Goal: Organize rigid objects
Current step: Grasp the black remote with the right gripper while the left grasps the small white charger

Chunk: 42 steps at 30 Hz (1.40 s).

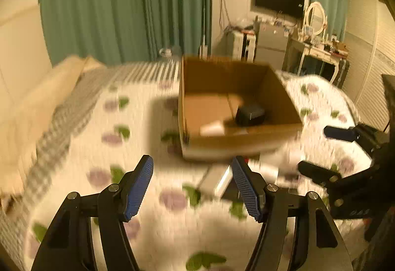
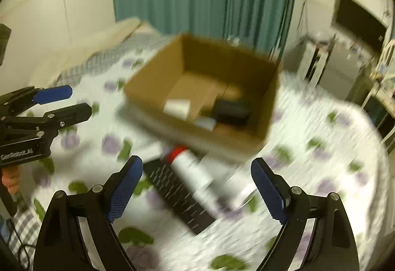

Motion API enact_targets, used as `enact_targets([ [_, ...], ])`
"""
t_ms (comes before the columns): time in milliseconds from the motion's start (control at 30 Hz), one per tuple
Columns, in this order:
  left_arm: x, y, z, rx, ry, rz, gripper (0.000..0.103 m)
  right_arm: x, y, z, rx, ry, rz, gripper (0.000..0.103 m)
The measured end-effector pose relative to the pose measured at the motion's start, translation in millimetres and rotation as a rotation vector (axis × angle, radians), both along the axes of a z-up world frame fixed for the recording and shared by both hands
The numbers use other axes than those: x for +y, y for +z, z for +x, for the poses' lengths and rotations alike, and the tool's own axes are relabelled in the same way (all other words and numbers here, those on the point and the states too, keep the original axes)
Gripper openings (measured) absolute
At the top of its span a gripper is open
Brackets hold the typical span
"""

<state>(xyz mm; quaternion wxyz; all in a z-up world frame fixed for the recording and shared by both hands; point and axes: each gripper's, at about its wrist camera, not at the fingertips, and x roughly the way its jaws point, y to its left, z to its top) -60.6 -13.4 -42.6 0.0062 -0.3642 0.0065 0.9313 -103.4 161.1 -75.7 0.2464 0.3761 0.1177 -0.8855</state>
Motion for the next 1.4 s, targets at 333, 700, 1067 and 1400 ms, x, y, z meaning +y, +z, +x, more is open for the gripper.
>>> enact_targets([
  [333, -9.0, -75.5, 2.9, -0.141, 0.004, -0.046, 0.069, -41.6, -88.2, -2.6, -0.105, 0.063, 0.159, 0.072],
  [700, -10.7, -77.1, 6.5, -0.148, 0.005, -0.035, 0.069, -53.7, -110.1, -22.2, -0.148, 0.058, 0.208, 0.042],
  [1067, -2.7, -71.2, 0.9, -0.142, -0.012, -0.026, 0.069, -16.7, -54.8, 21.4, -0.103, 0.013, 0.071, 0.019],
  [1400, 33.2, -95.3, -38.0, -0.220, -0.130, -0.056, 0.069, 18.2, -30.6, 6.3, -0.078, -0.110, -0.023, 0.019],
])
